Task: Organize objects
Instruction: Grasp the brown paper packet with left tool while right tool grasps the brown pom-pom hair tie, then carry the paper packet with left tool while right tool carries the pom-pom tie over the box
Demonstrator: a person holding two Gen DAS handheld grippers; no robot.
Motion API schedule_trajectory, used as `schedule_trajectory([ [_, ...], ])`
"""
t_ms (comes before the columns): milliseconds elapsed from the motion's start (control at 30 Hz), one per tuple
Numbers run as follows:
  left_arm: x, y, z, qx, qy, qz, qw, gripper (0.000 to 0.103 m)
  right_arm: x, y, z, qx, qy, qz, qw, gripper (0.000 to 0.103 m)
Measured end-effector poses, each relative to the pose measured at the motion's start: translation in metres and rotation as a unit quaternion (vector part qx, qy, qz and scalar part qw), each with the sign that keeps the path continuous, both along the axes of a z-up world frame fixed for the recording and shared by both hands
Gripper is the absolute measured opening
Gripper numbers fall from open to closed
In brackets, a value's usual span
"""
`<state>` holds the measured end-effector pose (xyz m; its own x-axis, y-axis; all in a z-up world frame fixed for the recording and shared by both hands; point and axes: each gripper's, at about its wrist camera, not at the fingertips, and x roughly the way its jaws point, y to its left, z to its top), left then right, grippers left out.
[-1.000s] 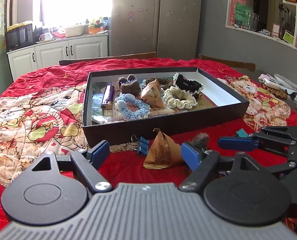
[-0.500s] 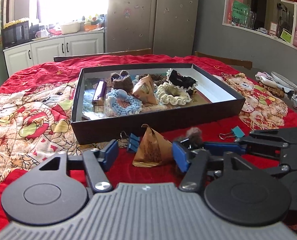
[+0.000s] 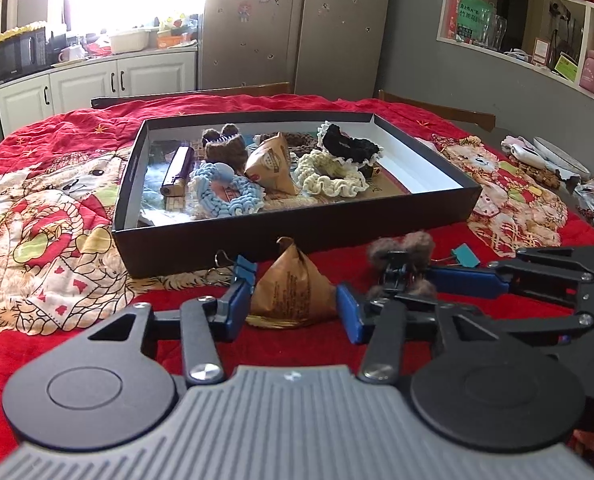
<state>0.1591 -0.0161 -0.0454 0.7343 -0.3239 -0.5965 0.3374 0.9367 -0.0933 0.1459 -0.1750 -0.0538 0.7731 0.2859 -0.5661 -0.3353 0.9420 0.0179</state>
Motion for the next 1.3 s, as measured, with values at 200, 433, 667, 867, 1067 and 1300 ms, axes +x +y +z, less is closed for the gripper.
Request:
schedule_trajectory([
  [200, 0.003, -0.006, -0.002, 0.005, 0.000, 0.002, 1.0000, 0.060, 0.000, -0.005, 0.000, -0.003, 0.001, -0.007, 1.000, 0.029],
  [433, 0.010, -0.013, -0.006, 0.016, 0.000, 0.010, 0.9998, 0.053, 0.001, -0.005, 0.001, -0.001, 0.003, -0.007, 1.000, 0.029],
  [667, 0.008, -0.009, -0.005, 0.006, -0.001, 0.017, 0.9998, 0.046, 0.000, -0.006, 0.001, 0.000, 0.001, -0.009, 1.000, 0.028],
  [867, 0.002, 0.001, 0.003, -0.012, -0.011, 0.023, 0.9996, 0.045, -0.003, -0.009, 0.006, 0.004, -0.010, -0.015, 1.000, 0.027],
  [1067, -0.005, 0.011, 0.018, -0.037, -0.024, 0.027, 0.9986, 0.045, -0.004, -0.014, 0.015, 0.018, -0.022, -0.024, 0.999, 0.026],
  [1300, -0.004, 0.014, 0.036, -0.046, -0.039, 0.031, 0.9977, 0.045, -0.001, -0.018, 0.030, 0.037, -0.031, -0.023, 0.999, 0.015],
])
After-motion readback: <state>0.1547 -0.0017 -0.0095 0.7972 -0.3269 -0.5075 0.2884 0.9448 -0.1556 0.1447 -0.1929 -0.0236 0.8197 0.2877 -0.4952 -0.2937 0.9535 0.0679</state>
